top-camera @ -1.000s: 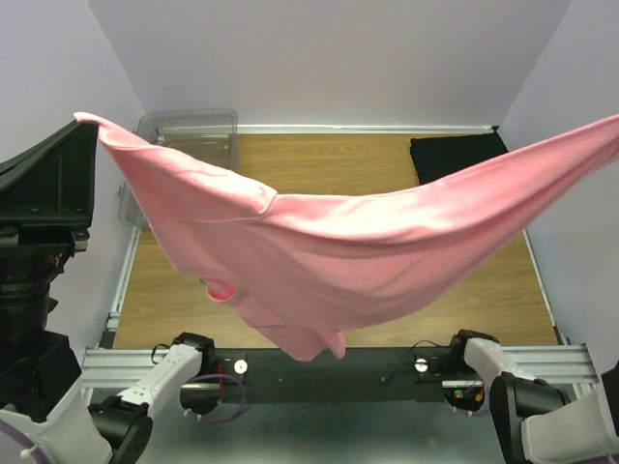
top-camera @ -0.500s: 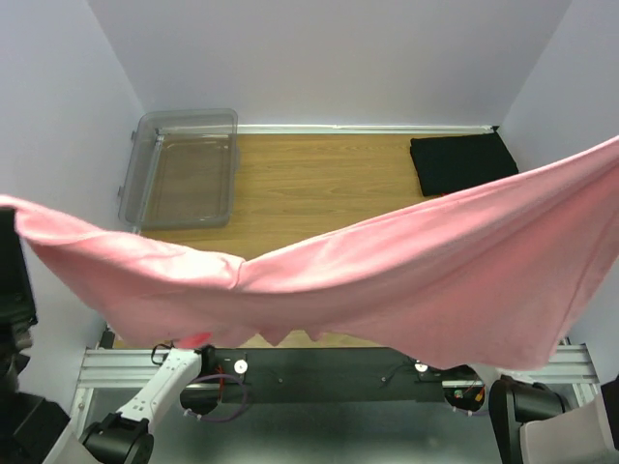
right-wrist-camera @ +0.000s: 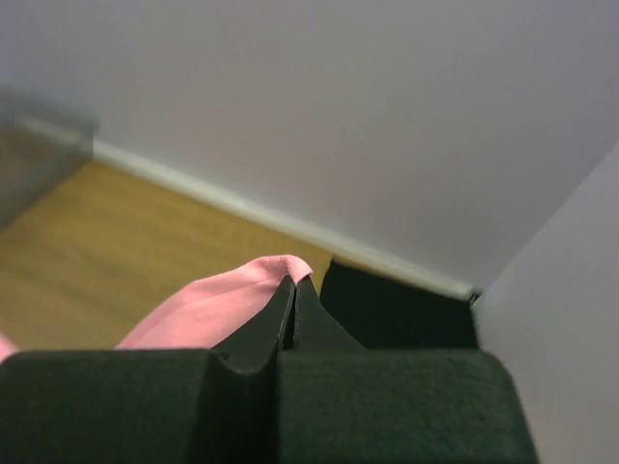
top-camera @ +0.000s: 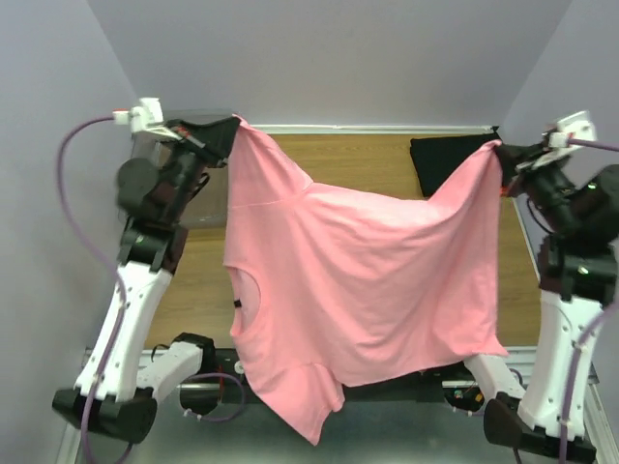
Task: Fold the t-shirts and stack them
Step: Fold the tshirt
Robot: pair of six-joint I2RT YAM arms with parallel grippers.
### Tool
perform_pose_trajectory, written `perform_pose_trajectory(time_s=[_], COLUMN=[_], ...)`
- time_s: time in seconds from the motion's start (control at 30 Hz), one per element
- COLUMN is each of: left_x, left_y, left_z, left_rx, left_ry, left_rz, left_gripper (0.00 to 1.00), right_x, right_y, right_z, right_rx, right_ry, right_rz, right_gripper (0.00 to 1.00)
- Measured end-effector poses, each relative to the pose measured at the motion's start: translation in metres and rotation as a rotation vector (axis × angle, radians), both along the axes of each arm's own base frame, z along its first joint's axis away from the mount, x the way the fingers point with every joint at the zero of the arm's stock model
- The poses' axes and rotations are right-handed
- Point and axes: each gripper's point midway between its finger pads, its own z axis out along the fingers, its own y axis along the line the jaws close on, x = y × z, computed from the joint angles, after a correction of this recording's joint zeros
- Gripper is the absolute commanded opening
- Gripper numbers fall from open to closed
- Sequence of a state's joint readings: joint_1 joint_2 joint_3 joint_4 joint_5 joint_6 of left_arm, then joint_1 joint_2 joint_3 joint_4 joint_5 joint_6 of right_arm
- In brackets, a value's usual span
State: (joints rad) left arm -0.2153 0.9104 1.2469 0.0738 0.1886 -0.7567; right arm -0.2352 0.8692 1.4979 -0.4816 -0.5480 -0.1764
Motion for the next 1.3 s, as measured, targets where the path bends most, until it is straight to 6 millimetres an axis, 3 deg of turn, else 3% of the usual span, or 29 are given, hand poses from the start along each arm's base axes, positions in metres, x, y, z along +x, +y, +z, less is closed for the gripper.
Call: perform_pose_trajectory(time_s=[0.07,0.1,0.2,0.27,0.43,0.53,0.67,0.8,0.9,1.3], left_x=[0.046,0.071,0.124,0.155,0.228,0.254,0.28,0.3,0.305,0.31], left_y=[-0.008,-0.011,-0.019,-0.023,-0.033,-0.037,-0.041,-0.044,-0.042,-0.021], left_z=[-0.053,-0.085,-0.167,-0.208,-0.31,-0.343,-0.35,-0.346,-0.35,-0.358], left_rx=[0.022,0.034,0.072,0.09,0.137,0.15,0.151,0.149,0.151,0.178], left_ry=[0.125,0.196,0.384,0.464,0.661,0.716,0.717,0.694,0.702,0.712], left_rz=[0.014,0.024,0.047,0.058,0.088,0.097,0.101,0.103,0.108,0.142], left_gripper=[0.0,0.0,0.0,0.0,0.0,0.0,0.0,0.0,0.0,0.0], right_x=[0.027,0.042,0.071,0.089,0.129,0.147,0.168,0.183,0.193,0.197], right_y=[-0.002,-0.003,-0.004,-0.004,-0.011,-0.015,-0.02,-0.029,-0.036,-0.044], right_z=[-0.057,-0.101,-0.183,-0.25,-0.347,-0.389,-0.415,-0.413,-0.405,-0.402], right_rx=[0.01,0.024,0.053,0.078,0.112,0.139,0.156,0.141,0.123,0.12], right_ry=[0.113,0.204,0.356,0.481,0.659,0.745,0.789,0.766,0.73,0.716], right_rz=[0.029,0.05,0.094,0.13,0.17,0.175,0.171,0.136,0.103,0.052], right_gripper=[0.01,0.01,0.01,0.01,0.0,0.0,0.0,0.01,0.01,0.01])
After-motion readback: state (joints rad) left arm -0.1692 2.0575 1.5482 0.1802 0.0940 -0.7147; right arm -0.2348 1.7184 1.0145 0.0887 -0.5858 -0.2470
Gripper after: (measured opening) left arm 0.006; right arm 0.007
